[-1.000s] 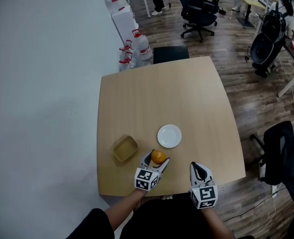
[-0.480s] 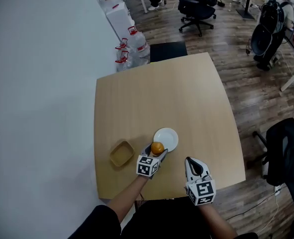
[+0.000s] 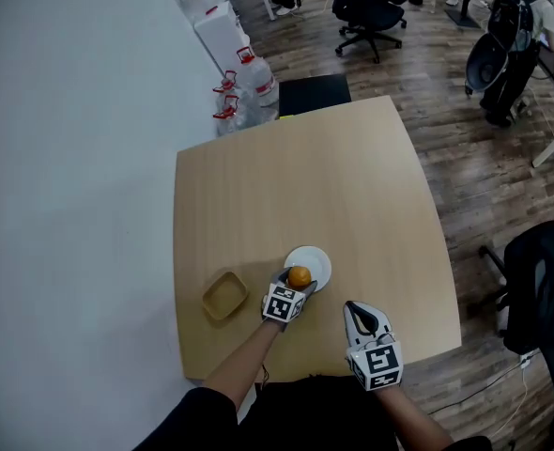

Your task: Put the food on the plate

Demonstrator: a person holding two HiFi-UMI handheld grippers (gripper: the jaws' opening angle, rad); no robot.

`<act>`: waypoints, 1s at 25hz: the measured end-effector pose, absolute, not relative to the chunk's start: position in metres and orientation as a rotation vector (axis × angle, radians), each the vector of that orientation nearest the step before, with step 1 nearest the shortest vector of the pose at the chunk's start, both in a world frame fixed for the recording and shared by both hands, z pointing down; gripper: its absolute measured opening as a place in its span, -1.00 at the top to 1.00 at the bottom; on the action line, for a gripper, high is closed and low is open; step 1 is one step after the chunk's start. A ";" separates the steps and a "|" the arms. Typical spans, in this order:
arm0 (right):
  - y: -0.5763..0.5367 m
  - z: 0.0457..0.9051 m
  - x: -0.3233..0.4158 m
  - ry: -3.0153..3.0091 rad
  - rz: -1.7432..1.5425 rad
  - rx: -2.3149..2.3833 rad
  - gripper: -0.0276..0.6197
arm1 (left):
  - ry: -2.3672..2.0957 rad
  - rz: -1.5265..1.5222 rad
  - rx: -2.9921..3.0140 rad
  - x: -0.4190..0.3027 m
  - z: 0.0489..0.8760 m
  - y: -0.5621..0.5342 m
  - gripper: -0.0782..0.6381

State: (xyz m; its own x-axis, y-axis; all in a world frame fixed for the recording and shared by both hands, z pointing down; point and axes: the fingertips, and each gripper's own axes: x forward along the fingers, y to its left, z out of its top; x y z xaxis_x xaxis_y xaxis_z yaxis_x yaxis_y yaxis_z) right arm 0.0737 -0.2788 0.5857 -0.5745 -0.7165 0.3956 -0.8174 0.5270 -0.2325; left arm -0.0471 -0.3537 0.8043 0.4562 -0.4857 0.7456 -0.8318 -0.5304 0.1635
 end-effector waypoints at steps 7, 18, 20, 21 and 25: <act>-0.291 0.593 0.085 -2.498 0.602 1.313 0.73 | -0.977 1.008 2.122 -0.044 0.831 -0.356 -0.13; -0.295 0.598 0.106 -2.477 0.598 1.358 0.73 | -0.935 1.067 2.118 -0.032 0.839 -0.359 -0.13; -0.295 0.599 0.106 -2.476 0.596 1.353 0.73 | -0.951 1.065 2.129 -0.033 0.838 -0.361 -0.13; -0.294 0.599 0.106 -2.476 0.593 1.350 0.73 | -0.956 1.062 2.135 -0.034 0.836 -0.361 -0.13; -0.294 0.597 0.105 -2.475 0.592 1.349 0.73 | -0.968 1.025 2.159 -0.035 0.828 -0.366 -0.13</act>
